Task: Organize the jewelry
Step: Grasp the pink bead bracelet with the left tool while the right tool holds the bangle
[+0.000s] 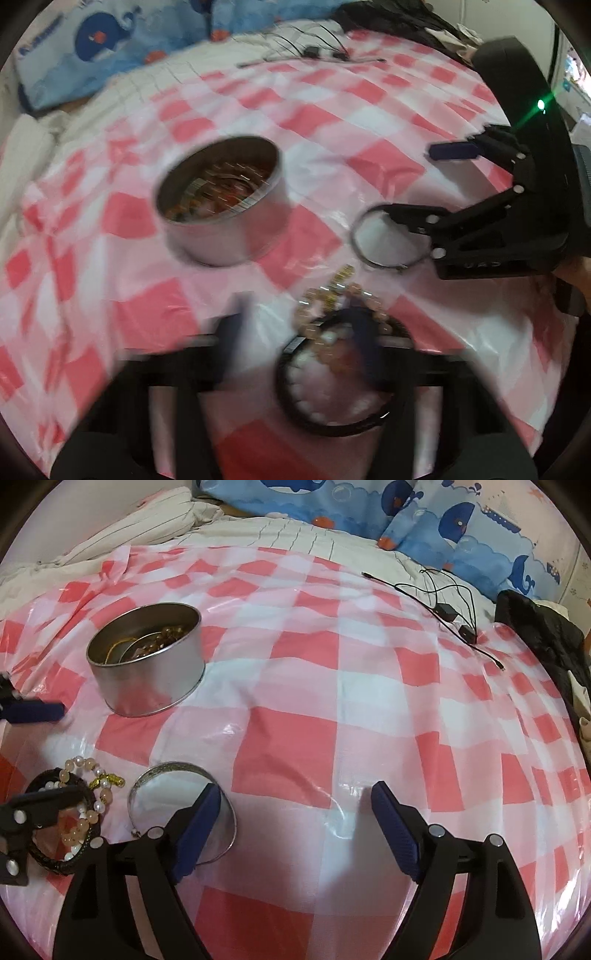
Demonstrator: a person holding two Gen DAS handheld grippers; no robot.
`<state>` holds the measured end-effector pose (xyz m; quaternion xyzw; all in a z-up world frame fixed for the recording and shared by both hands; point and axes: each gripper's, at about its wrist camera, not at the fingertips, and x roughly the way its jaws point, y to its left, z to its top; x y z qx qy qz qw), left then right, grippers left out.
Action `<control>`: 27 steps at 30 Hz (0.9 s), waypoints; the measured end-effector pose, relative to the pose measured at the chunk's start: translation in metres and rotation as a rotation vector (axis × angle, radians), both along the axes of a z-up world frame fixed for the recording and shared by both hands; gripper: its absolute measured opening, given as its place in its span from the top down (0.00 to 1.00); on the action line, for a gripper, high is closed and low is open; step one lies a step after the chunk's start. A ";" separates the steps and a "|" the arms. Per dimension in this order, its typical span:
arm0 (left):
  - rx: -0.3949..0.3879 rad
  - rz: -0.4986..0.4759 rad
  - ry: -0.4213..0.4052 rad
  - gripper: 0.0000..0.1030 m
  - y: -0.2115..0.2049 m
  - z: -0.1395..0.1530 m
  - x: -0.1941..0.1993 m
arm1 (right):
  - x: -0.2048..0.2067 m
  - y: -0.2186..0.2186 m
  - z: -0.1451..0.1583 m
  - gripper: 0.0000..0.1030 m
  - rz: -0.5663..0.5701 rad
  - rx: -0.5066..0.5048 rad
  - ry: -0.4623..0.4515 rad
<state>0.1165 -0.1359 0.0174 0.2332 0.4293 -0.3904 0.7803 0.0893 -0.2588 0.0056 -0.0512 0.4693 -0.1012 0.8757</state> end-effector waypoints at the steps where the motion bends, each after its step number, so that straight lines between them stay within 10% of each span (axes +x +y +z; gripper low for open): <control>1: -0.011 -0.010 0.019 0.93 0.000 0.000 -0.001 | 0.000 0.002 0.000 0.22 0.011 0.001 0.003; 13: -0.127 0.225 0.062 0.93 0.055 0.011 0.043 | 0.000 0.031 -0.003 0.22 0.170 0.078 0.011; 18: -0.070 0.176 0.073 0.67 0.048 -0.002 0.038 | 0.000 0.022 -0.004 0.25 0.143 0.121 0.016; 22: -0.044 0.143 0.052 0.62 0.042 -0.006 0.032 | -0.001 0.023 -0.005 0.70 0.166 0.175 0.015; 24: -0.045 0.125 0.062 0.93 0.040 -0.007 0.030 | -0.001 0.020 -0.004 0.89 0.171 0.238 0.007; 27: -0.065 0.114 0.047 0.93 0.041 -0.001 0.027 | -0.004 0.013 0.004 0.94 0.164 0.335 -0.043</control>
